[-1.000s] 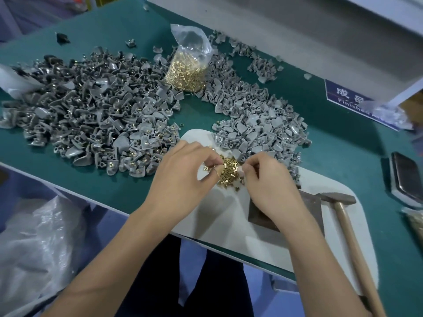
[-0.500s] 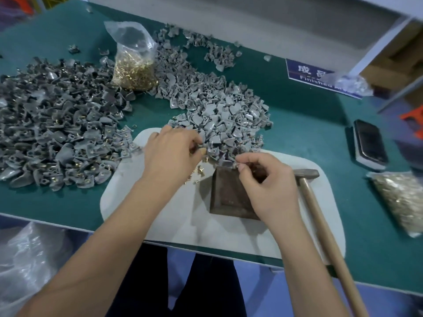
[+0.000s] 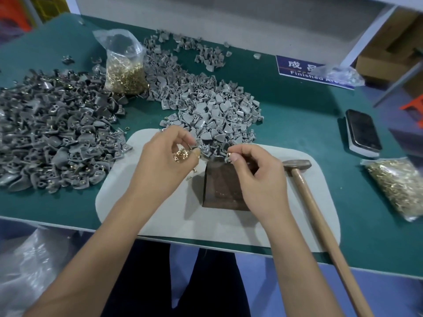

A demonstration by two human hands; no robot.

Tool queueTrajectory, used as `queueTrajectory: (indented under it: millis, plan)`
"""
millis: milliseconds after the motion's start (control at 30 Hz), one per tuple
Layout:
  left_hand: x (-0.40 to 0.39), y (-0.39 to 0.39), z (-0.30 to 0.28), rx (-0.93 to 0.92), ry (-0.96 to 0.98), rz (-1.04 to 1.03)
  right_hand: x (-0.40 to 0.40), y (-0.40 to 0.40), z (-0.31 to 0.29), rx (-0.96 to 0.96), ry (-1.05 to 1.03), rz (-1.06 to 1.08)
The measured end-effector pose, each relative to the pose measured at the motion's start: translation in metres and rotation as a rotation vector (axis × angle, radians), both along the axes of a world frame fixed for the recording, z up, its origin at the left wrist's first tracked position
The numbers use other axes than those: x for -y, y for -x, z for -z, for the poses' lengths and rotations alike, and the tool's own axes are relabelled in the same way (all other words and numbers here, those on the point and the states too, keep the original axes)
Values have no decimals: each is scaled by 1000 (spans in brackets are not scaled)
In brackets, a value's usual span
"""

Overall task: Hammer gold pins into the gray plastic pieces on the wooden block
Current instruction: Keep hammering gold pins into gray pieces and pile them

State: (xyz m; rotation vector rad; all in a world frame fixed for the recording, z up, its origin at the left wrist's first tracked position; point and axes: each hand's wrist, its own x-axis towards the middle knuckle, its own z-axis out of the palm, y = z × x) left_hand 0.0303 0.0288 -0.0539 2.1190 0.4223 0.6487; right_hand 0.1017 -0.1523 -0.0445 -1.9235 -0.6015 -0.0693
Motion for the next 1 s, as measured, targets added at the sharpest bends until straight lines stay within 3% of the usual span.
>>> queueTrajectory:
  millis: [167,300,633,867,1000]
  plan:
    - [19,12,-14,-33,37,220,7,-2,-6,-48,-114,7]
    - [31,18,-20,-101,-41,334,20,0,-9,-94,-131,-24]
    - [56,15,-12,-108,-164,236,48,14,-7,-50,-71,85]
    - [49,32,-16,31,-87,251,56,18,-7,-83,-67,103]
    - [22,6,-36,-159,-226,562,57,20,-9,-109,-59,107]
